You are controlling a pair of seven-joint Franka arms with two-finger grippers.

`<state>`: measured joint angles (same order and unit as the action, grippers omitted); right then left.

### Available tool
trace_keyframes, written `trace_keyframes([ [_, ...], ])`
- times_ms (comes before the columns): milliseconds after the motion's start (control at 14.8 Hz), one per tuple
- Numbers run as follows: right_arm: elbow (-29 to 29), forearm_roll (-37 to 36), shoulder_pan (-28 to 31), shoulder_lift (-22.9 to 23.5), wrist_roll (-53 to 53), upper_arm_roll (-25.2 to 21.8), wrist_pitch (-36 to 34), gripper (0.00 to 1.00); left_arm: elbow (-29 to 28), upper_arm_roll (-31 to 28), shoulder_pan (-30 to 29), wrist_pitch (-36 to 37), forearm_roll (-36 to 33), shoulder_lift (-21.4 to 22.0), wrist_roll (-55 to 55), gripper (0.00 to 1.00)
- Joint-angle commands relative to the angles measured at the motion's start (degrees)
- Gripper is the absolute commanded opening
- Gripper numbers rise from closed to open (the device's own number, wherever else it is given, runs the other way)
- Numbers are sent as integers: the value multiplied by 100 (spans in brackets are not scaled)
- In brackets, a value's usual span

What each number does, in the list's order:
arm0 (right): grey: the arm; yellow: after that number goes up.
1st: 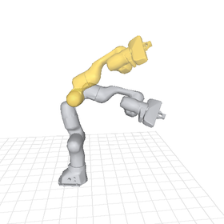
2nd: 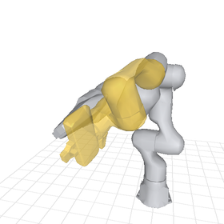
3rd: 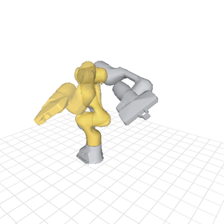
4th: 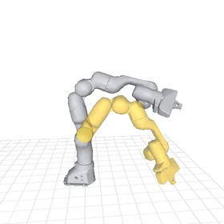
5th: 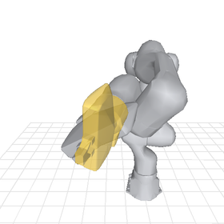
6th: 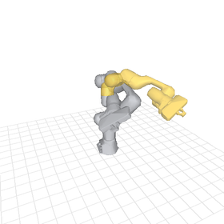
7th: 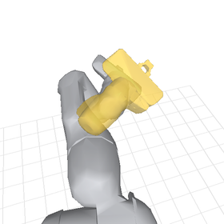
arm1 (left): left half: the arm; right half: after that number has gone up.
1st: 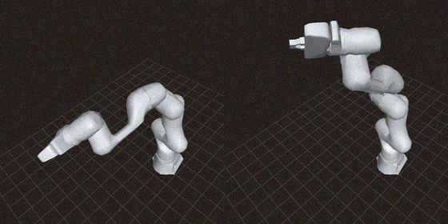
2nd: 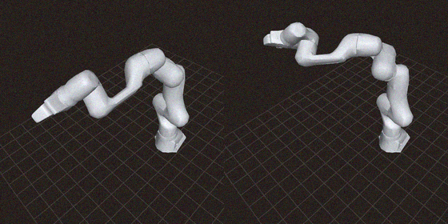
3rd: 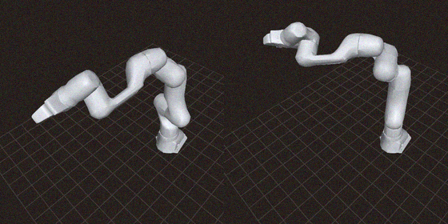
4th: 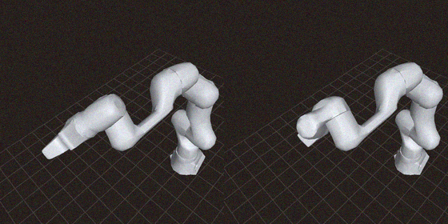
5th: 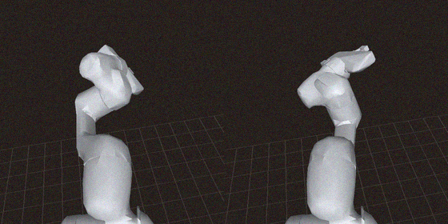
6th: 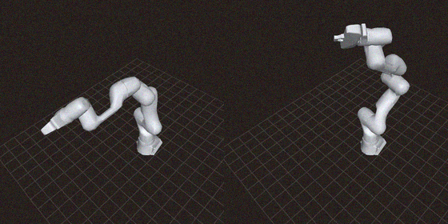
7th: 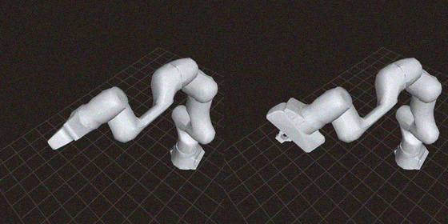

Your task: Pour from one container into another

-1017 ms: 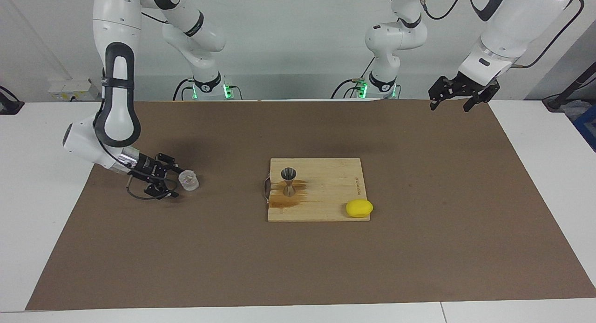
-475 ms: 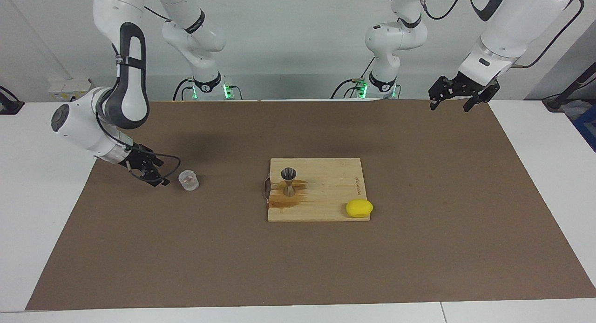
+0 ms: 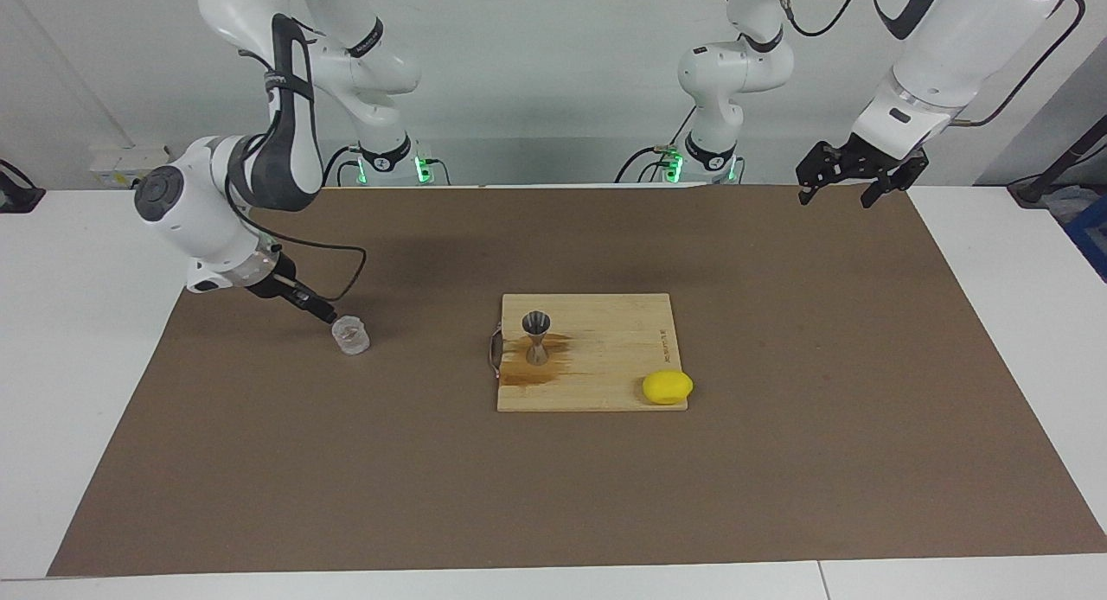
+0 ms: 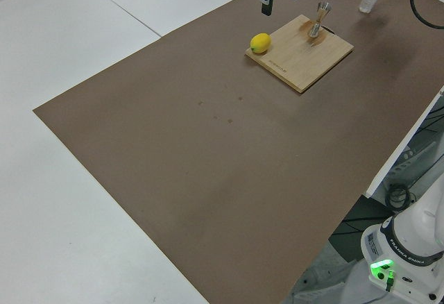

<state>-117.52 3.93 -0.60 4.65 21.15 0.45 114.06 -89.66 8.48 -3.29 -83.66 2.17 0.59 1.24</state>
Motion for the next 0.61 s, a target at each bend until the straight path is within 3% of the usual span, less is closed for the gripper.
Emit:
trace_keyframes([
  [0, -34, -252, -238, -393, -199, 7, -173, 99, -113, -22, 21, 25, 38, 108, -62, 100],
  [542, 1695, -367, -212, -588, -507, 16, -1482, 99, -113, -22, 21, 25, 38, 108, -62, 100],
])
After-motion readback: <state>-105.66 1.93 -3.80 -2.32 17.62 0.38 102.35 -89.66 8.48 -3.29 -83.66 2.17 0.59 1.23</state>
